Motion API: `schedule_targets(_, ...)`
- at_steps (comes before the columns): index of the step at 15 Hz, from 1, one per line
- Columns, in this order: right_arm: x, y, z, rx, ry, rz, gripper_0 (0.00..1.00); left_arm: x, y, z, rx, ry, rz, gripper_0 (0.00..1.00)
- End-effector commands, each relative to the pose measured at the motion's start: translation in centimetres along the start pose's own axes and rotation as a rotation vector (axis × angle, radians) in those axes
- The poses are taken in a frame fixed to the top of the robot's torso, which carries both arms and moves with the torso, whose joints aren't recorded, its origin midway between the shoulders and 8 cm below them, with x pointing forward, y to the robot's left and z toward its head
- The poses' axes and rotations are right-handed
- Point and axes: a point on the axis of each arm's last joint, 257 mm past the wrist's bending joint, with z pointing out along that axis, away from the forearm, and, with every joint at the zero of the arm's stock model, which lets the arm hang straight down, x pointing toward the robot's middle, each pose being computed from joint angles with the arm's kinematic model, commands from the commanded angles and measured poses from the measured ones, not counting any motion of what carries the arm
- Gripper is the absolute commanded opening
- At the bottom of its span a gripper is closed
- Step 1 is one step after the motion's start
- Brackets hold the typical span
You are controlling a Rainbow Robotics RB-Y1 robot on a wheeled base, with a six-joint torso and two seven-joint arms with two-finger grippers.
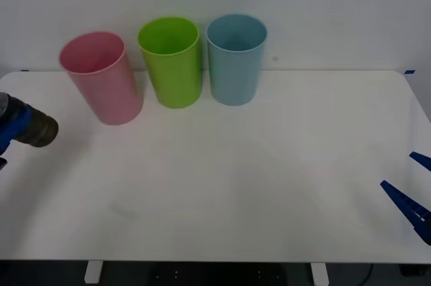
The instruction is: Grasp the object on the table and drop it into the matching bin: aluminum can to the light blue bin, PET bottle to the pink bin.
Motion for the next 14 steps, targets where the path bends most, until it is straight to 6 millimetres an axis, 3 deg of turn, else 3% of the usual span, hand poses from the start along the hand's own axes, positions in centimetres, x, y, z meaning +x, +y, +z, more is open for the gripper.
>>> schedule_targets(1, 0.0, 0.0, 0.0, 0.000, 0.000, 0.000, 1.00, -3.5, -1.1, 1.7, 0.035, -0.029, -0.036, 0.00)
schedule_targets(7, 0.0, 0.0, 0.0, 0.000, 0.000, 0.000, 1.00, -8.9, -1.6, 6.6, 0.065, -0.046, -0.029, 0.00)
schedule_targets(14, 0.0, 0.0, 0.0, 0.000, 0.000, 0.000, 1.00, -9.6, -0.6, 14.4, 0.053, -0.012, 0.038, 0.00)
